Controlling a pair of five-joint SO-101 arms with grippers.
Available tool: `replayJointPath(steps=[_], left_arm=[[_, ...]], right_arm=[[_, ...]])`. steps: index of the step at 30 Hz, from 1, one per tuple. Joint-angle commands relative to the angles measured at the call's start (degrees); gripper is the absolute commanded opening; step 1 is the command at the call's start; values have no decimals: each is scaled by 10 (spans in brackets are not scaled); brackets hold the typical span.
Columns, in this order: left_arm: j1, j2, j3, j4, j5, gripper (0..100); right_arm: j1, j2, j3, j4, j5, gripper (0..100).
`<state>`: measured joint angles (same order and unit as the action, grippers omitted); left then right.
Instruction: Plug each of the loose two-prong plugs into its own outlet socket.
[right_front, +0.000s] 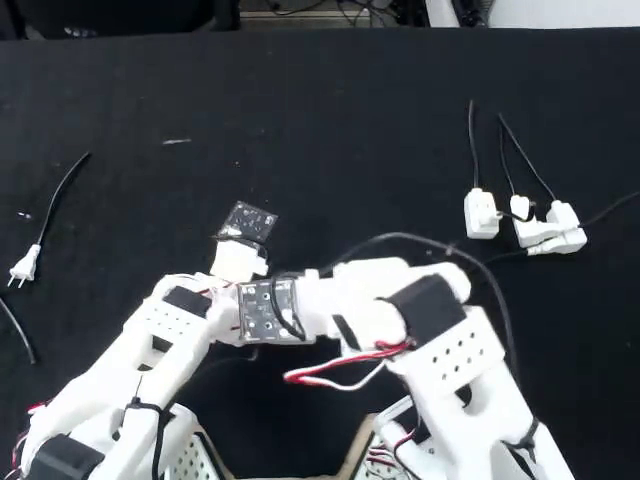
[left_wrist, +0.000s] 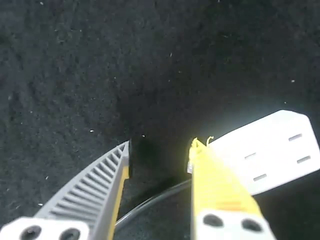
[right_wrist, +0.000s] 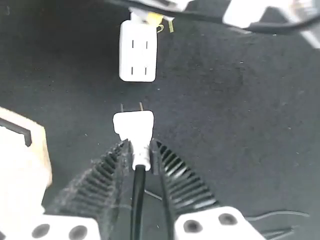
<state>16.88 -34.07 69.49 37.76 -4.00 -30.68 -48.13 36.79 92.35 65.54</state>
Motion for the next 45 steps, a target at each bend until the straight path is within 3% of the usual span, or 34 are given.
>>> replayJointPath(steps=[1,7,14,21,28,33,38,45], left_arm=[[-20,-44,-7,18,-5,195],[-116,-162,-16,119,-11,198],[-217,-265,-37,262,-135,195],[-337,-348,52,251,-193,195],[-346,-467,164,238,-193,195],[-345,-589,241,238,-193,195],[-361,-715,269,301,-193,195],[-360,-702,270,274,-192,195]], right_arm=[[12,-11,19,-25,6,10],[34,69,17,-28,8,10],[20,138,-32,-28,5,10],[20,218,-94,-29,4,10],[18,285,-150,-29,-25,10],[-40,290,-152,-29,-27,10],[-64,291,-153,-29,-26,10],[-64,291,-153,-28,-26,10]])
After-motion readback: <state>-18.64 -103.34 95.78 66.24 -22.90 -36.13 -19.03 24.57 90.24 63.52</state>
